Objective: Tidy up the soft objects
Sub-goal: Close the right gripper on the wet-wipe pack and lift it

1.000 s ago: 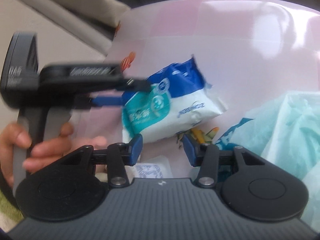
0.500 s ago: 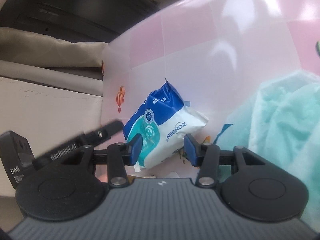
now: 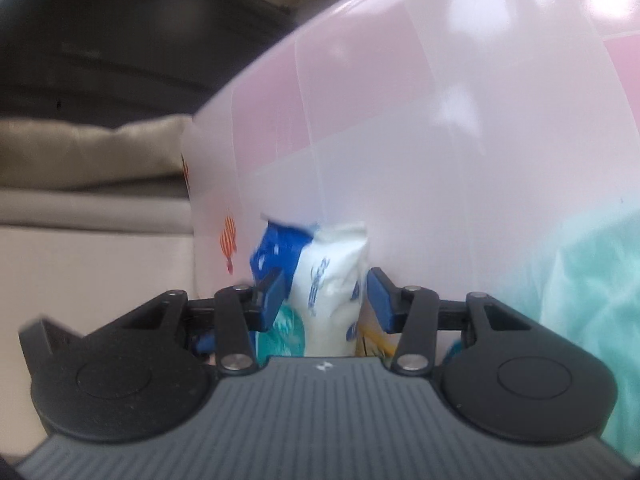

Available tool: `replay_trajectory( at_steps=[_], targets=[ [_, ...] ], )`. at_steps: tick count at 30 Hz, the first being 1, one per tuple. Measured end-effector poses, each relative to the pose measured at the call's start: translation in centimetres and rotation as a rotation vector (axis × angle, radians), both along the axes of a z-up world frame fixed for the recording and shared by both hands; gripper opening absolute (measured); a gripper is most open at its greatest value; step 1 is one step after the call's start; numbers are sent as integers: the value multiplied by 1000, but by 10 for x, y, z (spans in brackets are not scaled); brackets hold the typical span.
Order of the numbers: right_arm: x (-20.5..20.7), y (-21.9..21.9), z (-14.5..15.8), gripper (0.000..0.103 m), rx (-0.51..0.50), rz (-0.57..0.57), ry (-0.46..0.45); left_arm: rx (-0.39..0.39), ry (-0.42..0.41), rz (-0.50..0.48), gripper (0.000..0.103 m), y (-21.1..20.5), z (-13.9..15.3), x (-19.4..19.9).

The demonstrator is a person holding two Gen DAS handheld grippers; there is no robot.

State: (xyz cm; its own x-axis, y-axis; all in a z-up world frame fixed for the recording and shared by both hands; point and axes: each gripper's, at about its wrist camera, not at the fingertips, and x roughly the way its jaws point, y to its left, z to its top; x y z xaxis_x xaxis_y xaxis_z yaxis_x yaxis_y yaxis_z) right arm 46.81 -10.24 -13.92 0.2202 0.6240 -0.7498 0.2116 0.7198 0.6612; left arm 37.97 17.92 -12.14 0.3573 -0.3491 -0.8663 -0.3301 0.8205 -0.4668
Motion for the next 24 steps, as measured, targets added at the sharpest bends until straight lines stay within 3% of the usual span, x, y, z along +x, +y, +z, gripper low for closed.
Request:
replay_trajectory(
  at_steps=[4,8,16,24],
  targets=[
    [-2,-1,4,46,15,14,-2,33,-30,-80,80,-5,13,-5],
    [-6,3,6,47,3,52,13,41,-30,-170,82,-18,17,-4],
    [-3,22,-9,50,-11,107,51,195,-8,-356,85,-58,9,-2],
    [-9,36,-6,48,-19,159,4,198,-19,-387,75,-69,16,-1]
  ],
)
